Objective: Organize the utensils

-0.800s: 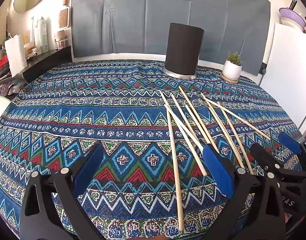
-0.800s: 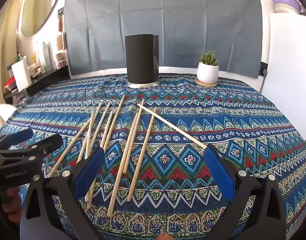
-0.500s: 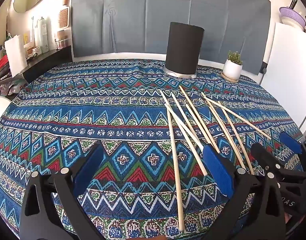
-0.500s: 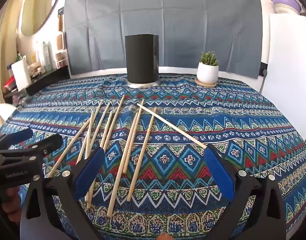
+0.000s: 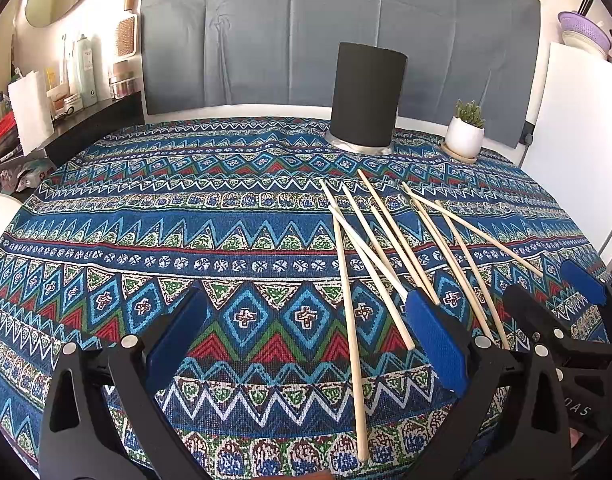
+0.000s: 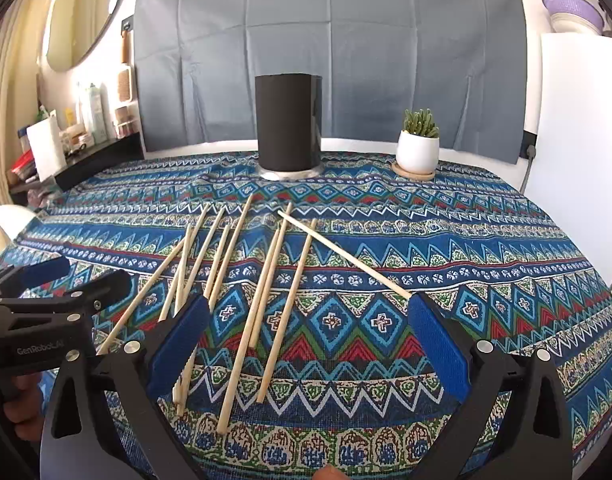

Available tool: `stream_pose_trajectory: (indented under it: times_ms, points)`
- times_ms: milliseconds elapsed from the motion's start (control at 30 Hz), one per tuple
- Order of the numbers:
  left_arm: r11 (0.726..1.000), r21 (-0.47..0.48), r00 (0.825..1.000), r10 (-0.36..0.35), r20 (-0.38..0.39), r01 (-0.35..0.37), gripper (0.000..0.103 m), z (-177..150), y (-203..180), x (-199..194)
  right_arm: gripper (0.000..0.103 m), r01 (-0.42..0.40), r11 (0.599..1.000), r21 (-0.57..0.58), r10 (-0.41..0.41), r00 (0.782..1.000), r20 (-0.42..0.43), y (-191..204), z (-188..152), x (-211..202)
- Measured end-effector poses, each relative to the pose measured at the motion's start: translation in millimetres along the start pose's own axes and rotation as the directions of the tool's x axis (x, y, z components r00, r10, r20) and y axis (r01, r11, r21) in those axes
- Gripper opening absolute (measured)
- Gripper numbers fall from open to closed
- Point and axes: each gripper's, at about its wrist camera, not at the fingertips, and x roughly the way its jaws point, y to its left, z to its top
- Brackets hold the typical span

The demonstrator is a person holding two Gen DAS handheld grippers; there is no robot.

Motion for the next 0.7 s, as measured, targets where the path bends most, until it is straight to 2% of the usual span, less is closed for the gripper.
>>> stream_pose_trajectory:
  times_ms: [700]
  points:
    - [1.0,0.009,1.0,0.008,-0.01,-0.008,0.097,-1.0,-1.5,1.7,0.095,-0.031,0.999,-0.011,0.031,0.999,-0.024,0.0,0.9,4.5]
